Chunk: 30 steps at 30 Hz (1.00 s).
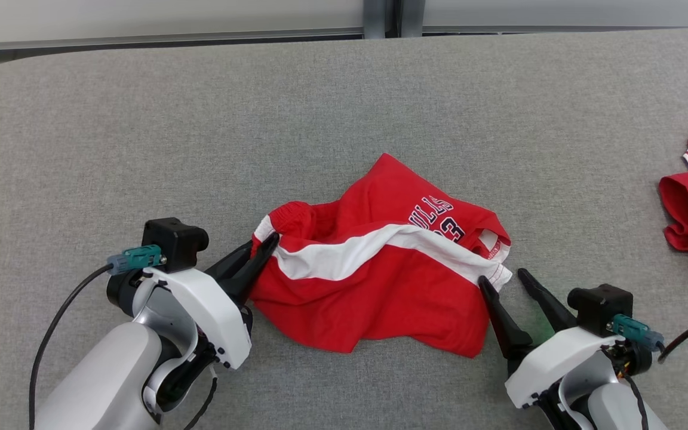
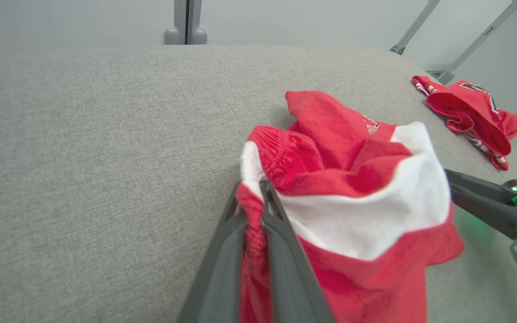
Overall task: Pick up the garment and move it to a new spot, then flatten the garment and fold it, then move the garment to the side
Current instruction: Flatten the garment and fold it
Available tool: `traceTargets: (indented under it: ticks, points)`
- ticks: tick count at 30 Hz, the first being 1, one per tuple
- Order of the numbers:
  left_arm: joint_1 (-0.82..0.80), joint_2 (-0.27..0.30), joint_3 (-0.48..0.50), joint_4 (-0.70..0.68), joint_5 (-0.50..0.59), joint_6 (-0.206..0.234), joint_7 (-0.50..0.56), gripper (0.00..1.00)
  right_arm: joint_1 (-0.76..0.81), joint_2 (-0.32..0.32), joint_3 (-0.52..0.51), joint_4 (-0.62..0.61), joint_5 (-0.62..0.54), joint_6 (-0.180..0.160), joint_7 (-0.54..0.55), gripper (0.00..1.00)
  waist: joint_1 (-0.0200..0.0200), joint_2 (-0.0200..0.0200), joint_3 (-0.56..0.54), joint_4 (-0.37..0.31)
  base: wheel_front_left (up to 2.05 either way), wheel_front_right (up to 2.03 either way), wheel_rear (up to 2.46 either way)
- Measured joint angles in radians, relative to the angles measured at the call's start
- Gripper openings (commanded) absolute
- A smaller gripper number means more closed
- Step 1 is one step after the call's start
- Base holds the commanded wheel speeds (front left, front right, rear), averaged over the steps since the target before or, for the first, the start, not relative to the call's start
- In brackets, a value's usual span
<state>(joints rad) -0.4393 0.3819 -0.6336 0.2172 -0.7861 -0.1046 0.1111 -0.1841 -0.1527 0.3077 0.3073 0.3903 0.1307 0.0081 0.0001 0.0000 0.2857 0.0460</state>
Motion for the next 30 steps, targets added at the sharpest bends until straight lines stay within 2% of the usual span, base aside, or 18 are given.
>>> traceTargets:
  ticks: [1,2,3,7,10,13,18,23,30]
  points:
    - [0.000,-0.002,0.000,0.002,0.002,0.000,-0.005,0.00,-0.012,0.000,0.010,0.014,0.014,0.000,-0.009,0.52,0.0000,0.0000,0.001,0.003,0.00,0.00,0.00]
    - [0.000,-0.004,0.001,0.003,0.002,0.000,-0.014,0.00,-0.022,-0.001,0.022,0.022,0.022,0.000,-0.021,0.36,0.0000,0.0000,0.001,0.005,0.00,0.00,0.00]
    - [0.000,-0.006,0.002,0.002,0.002,-0.001,-0.025,0.00,-0.030,-0.001,0.028,0.030,0.029,0.000,-0.034,0.00,0.0000,0.0000,0.002,0.007,0.00,0.00,0.00]
    - [0.001,-0.013,0.016,-0.003,0.002,-0.001,-0.069,0.00,-0.049,-0.023,0.033,0.039,0.038,0.000,-0.075,0.00,0.0000,0.0000,0.005,0.012,0.00,0.00,0.00]
    - [0.002,-0.013,0.038,-0.020,0.002,0.010,-0.111,0.00,-0.062,-0.044,0.015,0.000,0.027,0.000,-0.130,0.00,-0.0001,0.0000,0.005,0.011,0.00,0.00,0.00]
    - [-0.001,-0.005,0.061,-0.054,0.052,0.054,-0.173,0.00,-0.076,-0.074,-0.013,-0.063,-0.003,0.000,-0.173,0.00,-0.0001,0.0000,0.000,0.005,0.00,0.00,0.00]
    - [-0.009,-0.026,0.093,-0.133,0.086,0.119,-0.248,0.00,-0.114,-0.108,-0.083,-0.228,-0.065,0.000,-0.201,0.00,0.0000,0.0000,-0.021,-0.005,0.00,0.00,0.00]
    - [-0.059,-0.051,0.101,-0.227,0.104,0.159,-0.244,0.00,-0.167,-0.141,-0.155,-0.407,-0.132,0.000,-0.161,0.00,0.0000,0.0000,-0.051,-0.013,0.00,0.00,0.00]
    - [-0.183,-0.046,0.156,-0.350,0.175,0.251,-0.237,0.00,-0.249,-0.161,-0.226,-0.601,-0.177,0.000,-0.070,0.00,0.0000,0.0000,-0.090,-0.020,0.00,0.00,0.00]
